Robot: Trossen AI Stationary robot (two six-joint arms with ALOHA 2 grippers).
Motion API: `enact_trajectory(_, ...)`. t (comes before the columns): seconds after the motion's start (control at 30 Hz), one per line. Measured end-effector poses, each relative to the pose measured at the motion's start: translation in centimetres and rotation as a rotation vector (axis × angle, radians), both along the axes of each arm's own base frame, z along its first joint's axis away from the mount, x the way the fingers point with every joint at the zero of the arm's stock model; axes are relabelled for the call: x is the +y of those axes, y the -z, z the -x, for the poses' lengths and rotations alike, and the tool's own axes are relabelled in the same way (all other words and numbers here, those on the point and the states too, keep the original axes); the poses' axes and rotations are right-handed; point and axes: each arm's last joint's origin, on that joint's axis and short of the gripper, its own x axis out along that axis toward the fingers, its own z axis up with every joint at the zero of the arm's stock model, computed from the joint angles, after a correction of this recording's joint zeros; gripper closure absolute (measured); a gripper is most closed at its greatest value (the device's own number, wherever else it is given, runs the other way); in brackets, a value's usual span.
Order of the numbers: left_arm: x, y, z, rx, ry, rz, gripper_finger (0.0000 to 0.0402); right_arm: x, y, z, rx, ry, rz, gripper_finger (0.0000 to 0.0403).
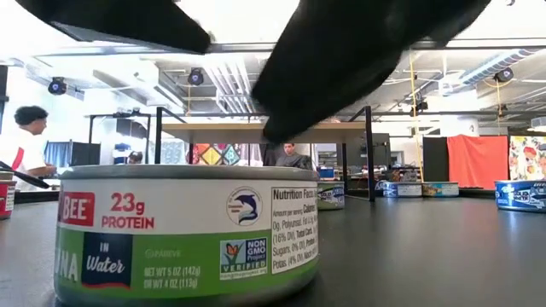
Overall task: Stack canned seafood by type on shelf
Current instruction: Stack the light green tuna can on top of the light green tuna can on the shelf
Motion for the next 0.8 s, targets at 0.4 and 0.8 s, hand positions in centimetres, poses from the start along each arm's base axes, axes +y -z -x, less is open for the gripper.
enact_trajectory(0.4, 1.0, 3.1, 2.3, 0.215, -0.059, 0.068, 0.0019, 2.8, 3.3, 5.5, -0.13, 0.108, 0.027, 0.0012)
enact_trajectory(0.8, 1.8, 6.6, -1.3, 0.159, -0.079, 0.119, 0.0032, -0.7, 6.9, 5.0, -0.268, -0.008, -0.102, 0.0012)
